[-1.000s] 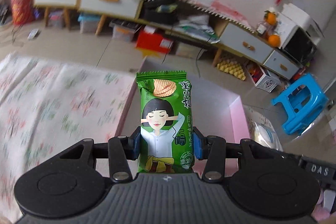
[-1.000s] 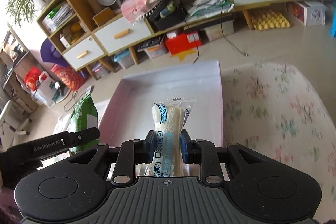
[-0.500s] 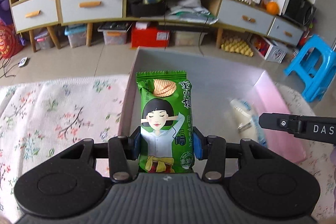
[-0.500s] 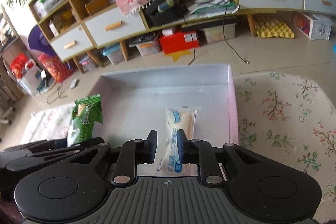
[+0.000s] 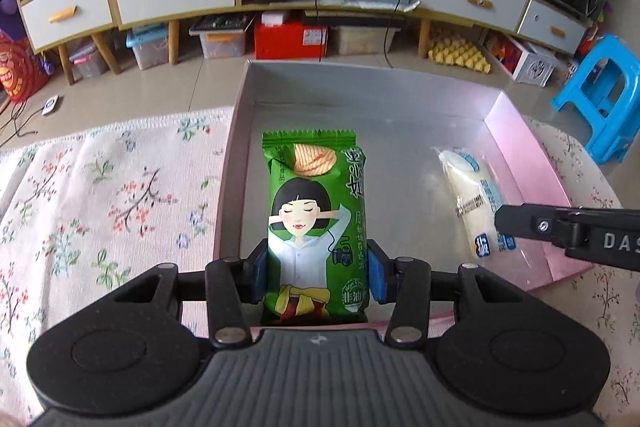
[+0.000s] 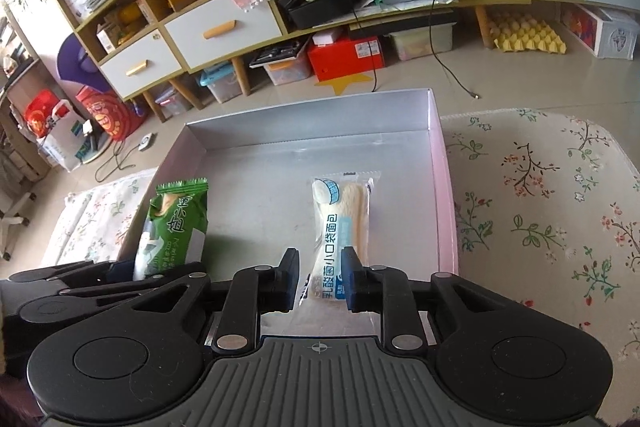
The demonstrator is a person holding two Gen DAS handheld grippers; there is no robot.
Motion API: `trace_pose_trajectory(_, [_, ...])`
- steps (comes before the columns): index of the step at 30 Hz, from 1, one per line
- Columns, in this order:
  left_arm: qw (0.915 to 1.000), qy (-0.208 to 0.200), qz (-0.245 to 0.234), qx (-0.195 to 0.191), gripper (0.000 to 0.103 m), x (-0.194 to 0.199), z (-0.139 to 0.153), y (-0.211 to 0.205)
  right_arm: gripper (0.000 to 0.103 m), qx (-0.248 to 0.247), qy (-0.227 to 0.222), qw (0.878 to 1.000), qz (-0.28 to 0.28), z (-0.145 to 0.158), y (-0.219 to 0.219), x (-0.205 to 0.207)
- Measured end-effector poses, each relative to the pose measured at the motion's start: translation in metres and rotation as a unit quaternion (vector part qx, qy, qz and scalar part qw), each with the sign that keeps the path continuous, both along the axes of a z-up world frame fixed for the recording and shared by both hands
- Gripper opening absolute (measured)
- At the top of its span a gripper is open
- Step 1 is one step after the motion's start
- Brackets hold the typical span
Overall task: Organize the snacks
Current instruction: 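Carry both snacks into the pink box and open both grippers, then withdraw both tools from the box back over the snack pile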
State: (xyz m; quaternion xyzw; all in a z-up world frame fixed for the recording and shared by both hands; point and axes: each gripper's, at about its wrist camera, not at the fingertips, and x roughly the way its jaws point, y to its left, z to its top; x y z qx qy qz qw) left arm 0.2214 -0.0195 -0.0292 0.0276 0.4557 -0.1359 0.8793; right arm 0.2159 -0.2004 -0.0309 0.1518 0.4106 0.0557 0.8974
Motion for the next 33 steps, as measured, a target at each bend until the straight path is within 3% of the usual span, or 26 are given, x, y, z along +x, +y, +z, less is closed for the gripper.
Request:
trace_pose_trajectory(6, [0.9999, 0.008, 0.011, 0.0, 0.045, -0.004, -0.001, 0.0, 0.025, 0.004, -0.006, 1.0, 0.007, 0.013, -0.001, -0.013])
trace_pose_trajectory(11, [0.9989, -0.01, 0.026, -0.037, 0.048, -0.009, 0.005, 0.007, 0.027, 0.009, -0.006, 1.0, 0.006, 0.027, -0.001, -0.025])
trace_pose_trajectory(13, [0.9988, -0.02, 0.022, -0.038, 0.06, -0.015, 0.011, 0.005, 0.035, 0.017, -0.005, 1.0, 0.004, 0.033, -0.002, -0.03])
trace_pose_trajectory(18, [0.9986, -0.03, 0.02, -0.038, 0.073, -0.032, 0.026, 0.003, 0.048, 0.029, -0.001, 1.0, 0.001, 0.043, -0.003, -0.047])
trace_pose_trajectory(20, [0.9987, -0.027, 0.019, -0.038, 0.077, -0.038, 0.029, 0.003, 0.061, 0.026, -0.002, 1.0, 0.0, 0.047, -0.003, -0.055])
trace_pose_trajectory(25, [0.9987, -0.027, 0.02, -0.04, 0.094, -0.056, 0.038, 0.006, 0.076, 0.028, -0.002, 1.0, 0.006, 0.057, -0.003, -0.077])
trace_pose_trajectory(33, [0.9989, -0.01, 0.035, -0.03, 0.102, -0.084, 0.044, 0.016, 0.088, 0.035, -0.002, 0.999, 0.006, 0.07, -0.005, -0.113])
